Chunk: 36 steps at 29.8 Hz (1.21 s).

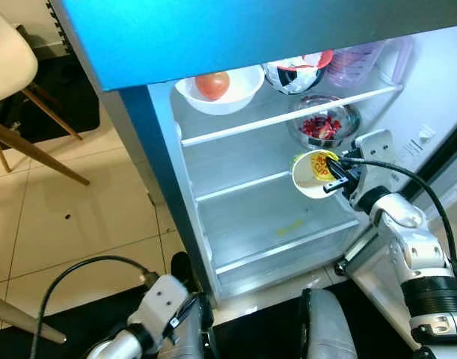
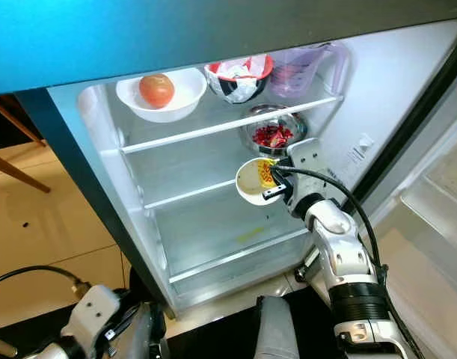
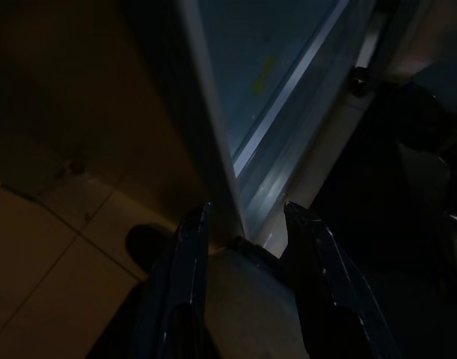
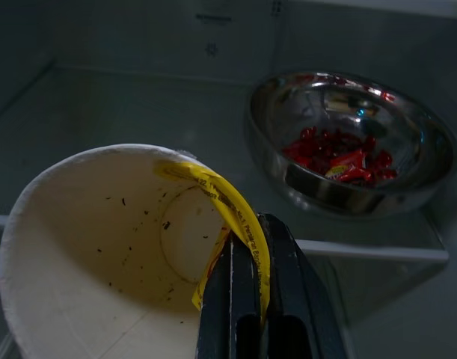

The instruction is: Restocking fridge

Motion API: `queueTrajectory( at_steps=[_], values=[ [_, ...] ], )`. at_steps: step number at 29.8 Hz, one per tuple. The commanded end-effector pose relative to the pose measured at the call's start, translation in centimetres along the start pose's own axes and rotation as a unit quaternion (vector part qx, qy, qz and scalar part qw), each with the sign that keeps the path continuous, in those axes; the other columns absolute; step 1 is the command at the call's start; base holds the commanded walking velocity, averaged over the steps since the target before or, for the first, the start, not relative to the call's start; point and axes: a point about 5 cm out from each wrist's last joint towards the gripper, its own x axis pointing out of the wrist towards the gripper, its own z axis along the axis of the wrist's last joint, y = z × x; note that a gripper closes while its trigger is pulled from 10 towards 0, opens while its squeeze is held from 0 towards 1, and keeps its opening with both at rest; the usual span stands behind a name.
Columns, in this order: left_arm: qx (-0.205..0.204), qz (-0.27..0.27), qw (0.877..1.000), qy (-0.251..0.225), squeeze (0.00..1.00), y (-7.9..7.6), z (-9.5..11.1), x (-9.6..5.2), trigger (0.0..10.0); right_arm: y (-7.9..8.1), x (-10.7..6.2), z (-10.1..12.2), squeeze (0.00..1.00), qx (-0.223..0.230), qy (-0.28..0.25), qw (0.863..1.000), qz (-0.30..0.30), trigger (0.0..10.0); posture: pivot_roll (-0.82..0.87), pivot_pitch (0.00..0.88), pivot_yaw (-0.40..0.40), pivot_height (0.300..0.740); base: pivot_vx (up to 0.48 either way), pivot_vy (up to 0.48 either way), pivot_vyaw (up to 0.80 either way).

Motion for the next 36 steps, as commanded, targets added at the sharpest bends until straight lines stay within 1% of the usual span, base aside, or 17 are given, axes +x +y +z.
queueTrajectory(
  at_steps=[1,3,5,7,9,10,12,14,16,19,21,24,25,28,32,34,36],
  values=[
    [-0.005,-0.020,1.000,-0.001,0.00,-0.2,0.3,-0.1,10.0,0.3,0.5,0.5,0.00,0.010,-0.017,1.000,0.003,10.0,-0.03,0.113,-0.002,0.550,0.000,0.000,0.00],
    [-0.018,-0.034,0.999,-0.006,0.00,-0.7,1.0,0.3,10.0,0.4,0.8,0.8,0.00,0.014,-0.021,1.000,0.004,10.0,-0.04,0.112,-0.002,0.550,0.000,0.000,0.00],
    [-0.022,-0.042,0.999,-0.008,0.00,-0.8,1.2,0.4,10.0,0.4,0.9,0.9,0.00,0.013,-0.022,1.000,0.004,10.0,-0.04,0.112,-0.002,0.550,0.000,0.000,0.00],
    [-0.029,-0.070,0.997,-0.024,0.00,-1.6,2.2,1.4,10.0,0.6,1.3,1.2,0.00,0.015,-0.023,1.000,0.006,10.0,-0.04,0.110,-0.003,0.550,0.000,0.000,0.00],
    [-0.039,-0.093,0.994,-0.036,0.00,-1.9,3.3,2.1,10.0,0.8,1.6,1.5,0.00,0.015,-0.023,1.000,0.008,10.0,-0.05,0.109,-0.004,0.550,0.000,0.000,0.00],
    [-0.039,-0.093,0.994,-0.036,0.00,-1.9,3.3,2.1,10.0,0.8,1.6,1.5,0.00,0.015,-0.023,1.000,0.008,10.0,-0.05,0.109,-0.004,0.550,0.000,0.000,0.00],
    [-0.047,-0.110,0.992,-0.046,0.00,-2.1,4.1,2.7,10.0,1.0,2.0,1.7,0.00,0.017,-0.020,1.000,0.011,10.0,-0.06,0.110,-0.005,0.550,0.000,0.000,0.00],
    [-0.049,-0.116,0.991,-0.050,0.00,-2.1,4.4,2.9,10.0,1.1,2.2,1.7,0.00,0.018,-0.018,1.000,0.013,10.0,-0.06,0.110,-0.005,0.550,0.000,0.000,0.00],
    [-0.055,-0.124,0.989,-0.059,0.00,-2.2,5.0,3.7,10.0,1.3,2.7,1.5,0.00,0.024,-0.004,1.000,0.014,10.0,-0.06,0.112,-0.008,0.550,0.000,0.000,0.00],
    [-0.059,-0.133,0.987,-0.070,0.00,-2.9,5.9,4.9,10.0,1.7,3.3,1.5,0.00,0.033,-0.002,0.999,0.019,10.0,-0.06,0.115,-0.011,0.550,0.000,0.000,0.00],
    [-0.059,-0.134,0.987,-0.073,0.00,-3.0,6.1,5.1,10.0,1.8,3.5,1.6,0.00,0.037,-0.001,0.999,0.021,10.0,-0.06,0.116,-0.011,0.550,0.000,0.000,0.00],
    [-0.035,-0.103,0.990,-0.092,0.00,-2.1,7.2,6.9,10.0,2.2,4.4,1.6,0.00,0.049,0.028,0.998,0.029,10.0,-0.06,0.124,-0.020,0.550,0.000,0.000,0.00],
    [-0.035,-0.103,0.990,-0.092,0.00,-2.1,7.2,6.9,10.0,2.2,4.4,1.6,0.00,0.049,0.028,0.998,0.029,10.0,-0.06,0.124,-0.020,0.550,0.000,0.000,0.00],
    [-0.027,-0.077,0.991,-0.111,0.00,-1.5,8.6,8.3,10.0,2.5,5.2,2.0,0.00,0.038,0.047,0.997,0.040,10.0,-0.05,0.134,-0.029,0.550,0.000,0.000,0.00],
    [-0.028,-0.070,0.990,-0.116,0.00,-1.4,9.0,8.5,10.0,2.5,5.6,2.3,0.00,0.029,0.048,0.998,0.040,10.0,-0.04,0.138,-0.032,0.550,0.000,0.000,0.00],
    [-0.030,-0.067,0.991,-0.113,0.00,-1.5,8.9,8.3,10.0,2.2,5.9,2.4,0.00,0.027,0.056,0.998,0.029,10.0,-0.02,0.146,-0.031,0.550,0.000,0.000,0.00],
    [-0.028,-0.064,0.991,-0.111,0.00,-1.6,8.7,7.9,10.0,1.8,5.9,2.0,0.00,0.030,0.070,0.997,0.015,10.0,0.00,0.149,-0.031,0.550,0.000,0.000,0.00]
  ],
)
